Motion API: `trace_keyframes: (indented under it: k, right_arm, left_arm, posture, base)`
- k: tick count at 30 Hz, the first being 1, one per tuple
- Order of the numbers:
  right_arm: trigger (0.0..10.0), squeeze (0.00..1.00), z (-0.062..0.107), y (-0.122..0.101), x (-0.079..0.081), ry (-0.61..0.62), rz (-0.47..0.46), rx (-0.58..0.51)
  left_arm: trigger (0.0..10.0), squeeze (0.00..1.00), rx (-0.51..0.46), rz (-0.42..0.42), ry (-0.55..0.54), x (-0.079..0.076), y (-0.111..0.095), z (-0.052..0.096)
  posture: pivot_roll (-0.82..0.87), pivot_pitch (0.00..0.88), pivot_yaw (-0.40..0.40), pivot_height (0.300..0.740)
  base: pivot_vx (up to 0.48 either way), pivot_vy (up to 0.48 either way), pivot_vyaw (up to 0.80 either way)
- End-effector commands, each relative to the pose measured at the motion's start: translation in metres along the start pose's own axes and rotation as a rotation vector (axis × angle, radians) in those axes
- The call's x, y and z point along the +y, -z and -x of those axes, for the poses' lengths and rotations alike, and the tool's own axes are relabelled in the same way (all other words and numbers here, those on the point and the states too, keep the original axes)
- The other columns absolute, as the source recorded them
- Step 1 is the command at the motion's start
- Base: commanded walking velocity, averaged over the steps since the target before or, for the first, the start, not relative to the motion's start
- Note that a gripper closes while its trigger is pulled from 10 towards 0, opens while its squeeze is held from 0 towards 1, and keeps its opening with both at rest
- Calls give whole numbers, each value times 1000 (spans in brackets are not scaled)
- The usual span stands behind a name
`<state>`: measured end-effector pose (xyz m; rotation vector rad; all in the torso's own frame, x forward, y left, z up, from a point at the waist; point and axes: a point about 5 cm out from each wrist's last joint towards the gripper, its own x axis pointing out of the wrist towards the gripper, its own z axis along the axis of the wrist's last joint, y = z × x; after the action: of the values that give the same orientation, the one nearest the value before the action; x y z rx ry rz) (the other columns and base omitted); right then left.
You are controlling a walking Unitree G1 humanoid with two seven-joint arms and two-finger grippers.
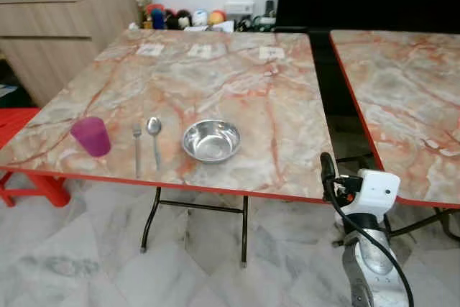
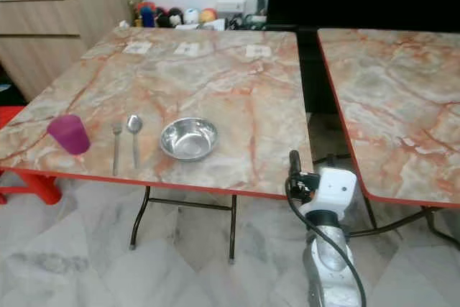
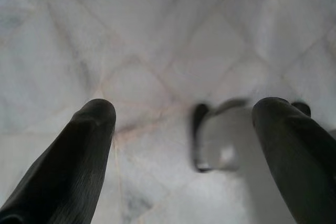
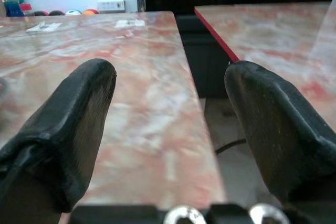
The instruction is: Setting the table
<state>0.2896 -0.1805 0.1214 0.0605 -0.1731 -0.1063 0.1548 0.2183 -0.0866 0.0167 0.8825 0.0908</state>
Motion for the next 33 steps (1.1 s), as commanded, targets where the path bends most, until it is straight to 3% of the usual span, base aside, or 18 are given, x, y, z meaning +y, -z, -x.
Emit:
trace_keyframes:
  k: [1, 11, 29, 33]
  right_arm:
    - [10000, 0, -1, -1, 8, -21, -12, -5]
    - [10000, 0, -1, -1, 9, -23, -15, -5]
    - [10000, 0, -3, -1, 8, -15, -14, -3]
    - [10000, 0, -3, -1, 8, -14, -15, -2]
  left_arm:
    - [10000, 0, 29, 2, -19, 6, 9, 3]
    - [10000, 0, 35, 5, -21, 6, 11, 4]
    - [10000, 0, 25, -7, 3, 4, 10, 4]
    - [10000, 0, 27, -14, 9, 3, 10, 4]
  posture:
    - [-37, 88, -19, 740]
    - [-35, 96, -20, 740]
    - [-31, 101, -22, 740]
    - [-31, 100, -23, 740]
  base:
    - [0, 480, 0]
    - [0, 480, 0]
    - [0, 0, 0]
    - [0, -348, 0]
